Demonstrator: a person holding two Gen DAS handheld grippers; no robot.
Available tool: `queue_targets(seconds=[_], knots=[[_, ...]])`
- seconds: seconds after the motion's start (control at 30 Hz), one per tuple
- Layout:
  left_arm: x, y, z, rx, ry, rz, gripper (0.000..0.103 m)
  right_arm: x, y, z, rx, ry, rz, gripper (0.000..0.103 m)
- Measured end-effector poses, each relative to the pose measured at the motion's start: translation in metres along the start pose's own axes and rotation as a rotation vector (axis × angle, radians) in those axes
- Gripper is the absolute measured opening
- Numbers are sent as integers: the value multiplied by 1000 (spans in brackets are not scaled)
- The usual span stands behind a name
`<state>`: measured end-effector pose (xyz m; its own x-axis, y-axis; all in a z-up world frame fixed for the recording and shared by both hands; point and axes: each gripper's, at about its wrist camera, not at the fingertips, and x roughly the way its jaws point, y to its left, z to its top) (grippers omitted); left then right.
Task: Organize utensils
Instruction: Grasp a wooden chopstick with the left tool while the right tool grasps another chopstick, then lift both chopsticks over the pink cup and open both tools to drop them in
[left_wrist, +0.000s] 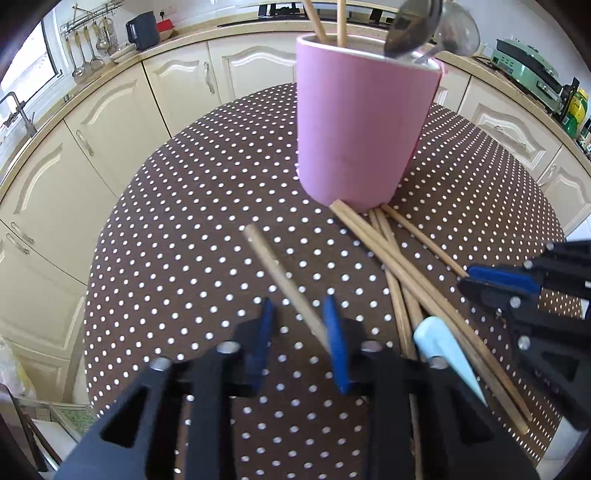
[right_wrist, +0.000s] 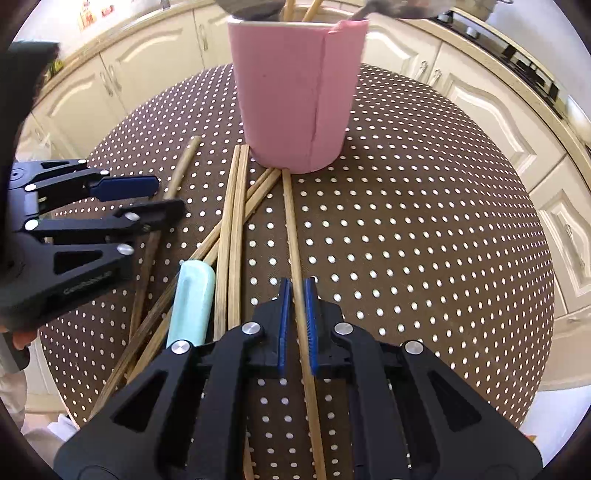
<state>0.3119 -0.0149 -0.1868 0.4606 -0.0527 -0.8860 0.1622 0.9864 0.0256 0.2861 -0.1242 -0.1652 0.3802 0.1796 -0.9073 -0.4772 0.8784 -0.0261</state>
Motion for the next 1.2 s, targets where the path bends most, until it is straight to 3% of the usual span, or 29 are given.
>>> queue_targets(seconds=[0.23,0.4,0.7,0.9,1.2], knots=[[-7,19,-11,-61,-44,-45,13,-4,-13,0,49,-15,50,6],[-30,37,-18,-128,-152,-94,8,-23,-22,-11,80,-93,81,6],[-95,42,-26,-136,-388,-119,6,-84,-28,-29,144,-340,115,6],[-138,34,-31,-138,-615,-185,6,-127,-28,-32,199,-547,118,6],[-174,16,1,-127,-919,-197,6,-161,-46,-11,270,-833,144,6]])
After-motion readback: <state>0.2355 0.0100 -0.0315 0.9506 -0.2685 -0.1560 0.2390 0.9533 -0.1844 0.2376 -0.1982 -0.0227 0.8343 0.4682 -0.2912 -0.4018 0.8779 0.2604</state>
